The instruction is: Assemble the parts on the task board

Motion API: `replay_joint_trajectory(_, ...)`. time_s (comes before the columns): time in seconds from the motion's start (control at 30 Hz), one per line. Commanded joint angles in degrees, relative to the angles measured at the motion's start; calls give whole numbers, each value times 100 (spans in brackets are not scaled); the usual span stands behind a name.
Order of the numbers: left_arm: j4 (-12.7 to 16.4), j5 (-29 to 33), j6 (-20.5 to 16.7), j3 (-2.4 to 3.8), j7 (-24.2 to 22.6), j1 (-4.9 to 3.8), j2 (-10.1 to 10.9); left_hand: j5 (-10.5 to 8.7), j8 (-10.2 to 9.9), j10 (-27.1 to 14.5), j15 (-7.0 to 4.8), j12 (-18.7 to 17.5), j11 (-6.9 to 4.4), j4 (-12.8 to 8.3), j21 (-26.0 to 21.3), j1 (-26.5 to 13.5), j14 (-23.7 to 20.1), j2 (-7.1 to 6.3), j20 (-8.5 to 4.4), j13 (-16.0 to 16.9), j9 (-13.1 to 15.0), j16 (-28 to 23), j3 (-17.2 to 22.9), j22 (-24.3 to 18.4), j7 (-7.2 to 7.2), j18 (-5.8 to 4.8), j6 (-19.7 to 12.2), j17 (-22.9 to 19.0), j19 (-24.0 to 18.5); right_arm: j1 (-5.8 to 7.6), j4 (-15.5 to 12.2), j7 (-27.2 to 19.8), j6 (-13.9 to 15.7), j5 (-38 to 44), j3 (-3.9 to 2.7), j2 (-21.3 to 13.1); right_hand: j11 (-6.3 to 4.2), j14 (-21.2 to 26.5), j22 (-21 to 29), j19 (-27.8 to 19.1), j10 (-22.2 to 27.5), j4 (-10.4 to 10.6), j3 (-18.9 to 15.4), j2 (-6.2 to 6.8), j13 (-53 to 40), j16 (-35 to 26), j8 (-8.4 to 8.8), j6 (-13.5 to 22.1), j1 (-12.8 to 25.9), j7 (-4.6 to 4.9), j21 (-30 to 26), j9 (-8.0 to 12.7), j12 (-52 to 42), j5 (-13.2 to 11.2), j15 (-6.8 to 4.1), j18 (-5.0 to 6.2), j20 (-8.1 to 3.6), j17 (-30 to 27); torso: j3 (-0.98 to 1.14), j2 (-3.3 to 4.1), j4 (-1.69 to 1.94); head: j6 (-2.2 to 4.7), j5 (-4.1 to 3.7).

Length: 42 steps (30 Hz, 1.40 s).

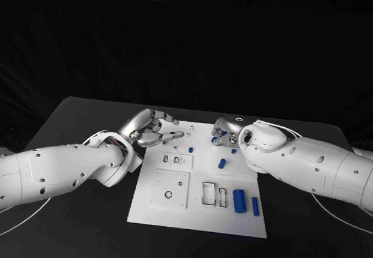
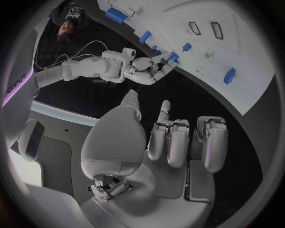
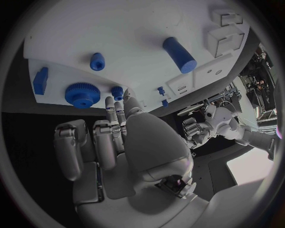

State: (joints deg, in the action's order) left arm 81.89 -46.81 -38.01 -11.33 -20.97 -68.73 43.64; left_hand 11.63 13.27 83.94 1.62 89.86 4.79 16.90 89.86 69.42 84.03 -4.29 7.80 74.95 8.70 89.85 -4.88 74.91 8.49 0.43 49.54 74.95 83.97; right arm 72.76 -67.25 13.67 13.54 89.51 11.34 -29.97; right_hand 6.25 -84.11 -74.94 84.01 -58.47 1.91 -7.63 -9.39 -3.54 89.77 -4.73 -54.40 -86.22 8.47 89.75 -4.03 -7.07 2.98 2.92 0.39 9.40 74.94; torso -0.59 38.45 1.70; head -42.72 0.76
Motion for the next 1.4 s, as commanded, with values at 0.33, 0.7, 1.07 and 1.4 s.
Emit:
replay_joint_trajectory(0.33, 16, -21, 35, 5, -86, -9, 14, -18, -28, 606, -18, 14, -6, -1, 14, -19, 597, 72, 29, 1505, 1, 15, 18, 1509, -3, -43, -24, 1505, 603, -45, 89, 185, -93, 119, -7, 99, -50, -589, -1506, 599, -194, 40, 67, -105, -3, 23, 38, -91, 13, -19, 25, 1, 65, -23, -109, -39, -94, 1506, 5, 3, 4, -2, -21)
replay_joint_trajectory(0.7, 8, -21, 59, 6, -102, -9, 10, -20, -27, 606, -18, 14, -6, -2, 14, -21, 597, 84, 29, 1505, 2, 15, 20, 1509, -3, -43, -23, 1505, 603, -52, 125, 291, -184, 137, -13, 117, -44, -589, -1506, 599, -241, 80, 34, -64, -1, 23, 66, -75, 53, -3, 25, 6, 100, -24, -106, -39, -109, 1506, 2, 1, -6, 15, -16)
replay_joint_trajectory(1.07, 0, -21, 84, 6, -123, -9, 9, -21, -29, 606, -18, 14, -5, -3, 14, -20, 597, 93, 29, 1505, 2, 15, 22, 1509, -2, -43, -26, 1505, 603, -52, 117, 322, -232, 138, -14, 128, -39, -589, -1506, 599, -292, 105, 49, -93, -2, 23, 64, -103, 53, -2, 25, 1, 123, -22, -89, -39, -99, 1506, 6, -5, -4, -2, -33)
replay_joint_trajectory(1.4, -12, -21, 92, 6, -121, -8, 3, -23, -30, 606, -18, 14, -5, -3, 14, -19, 597, 99, 29, 1505, 2, 15, 24, 1509, -1, -43, -28, 1505, 603, -54, 138, 238, -166, 132, -15, 125, -135, -589, -1506, 599, -477, 145, 162, -243, 0, 23, 2, -308, -30, -114, 25, -29, 169, -22, -205, -39, -179, 1506, 1, -8, -3, -9, -43)
